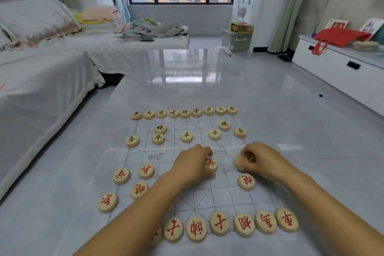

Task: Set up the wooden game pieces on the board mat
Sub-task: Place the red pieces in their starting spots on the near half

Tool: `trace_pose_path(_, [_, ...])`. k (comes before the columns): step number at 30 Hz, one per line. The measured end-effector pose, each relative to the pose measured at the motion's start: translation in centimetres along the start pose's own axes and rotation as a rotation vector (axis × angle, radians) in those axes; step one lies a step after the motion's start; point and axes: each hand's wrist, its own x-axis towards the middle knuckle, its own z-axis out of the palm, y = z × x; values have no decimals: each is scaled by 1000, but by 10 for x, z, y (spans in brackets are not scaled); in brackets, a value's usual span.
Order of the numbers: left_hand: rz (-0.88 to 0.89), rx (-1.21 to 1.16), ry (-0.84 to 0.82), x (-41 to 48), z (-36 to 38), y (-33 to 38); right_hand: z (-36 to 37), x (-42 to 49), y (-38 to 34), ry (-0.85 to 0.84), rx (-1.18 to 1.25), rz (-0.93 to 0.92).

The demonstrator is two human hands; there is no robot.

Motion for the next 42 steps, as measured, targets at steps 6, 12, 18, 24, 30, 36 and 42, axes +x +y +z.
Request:
trace_pose_path(6, [14,-90,23,4,9,-3,-1,1,20,-121,233,-16])
trace_pose_path(12, [0,-157,14,5,8,-3,-6,4,21,-106,186,-32])
trace_pose_path(18, [-28,-238,5,5,10,0,-9,-5,35,-60,206,26])
trace_pose_path(24, [57,-194,-4,11,18,13,7,-7,35,4,271,-29])
trace_pose_path(30, [53,-227,-8,10,15,4,8,-11,45,118,426,-18])
trace_pose_path(36, [31,-283,47,7,13,-2,1,-23,61,253,505,33])
trace_pose_path(42, [72,-293,49,8,21,9,1,-24,64,105,487,-14])
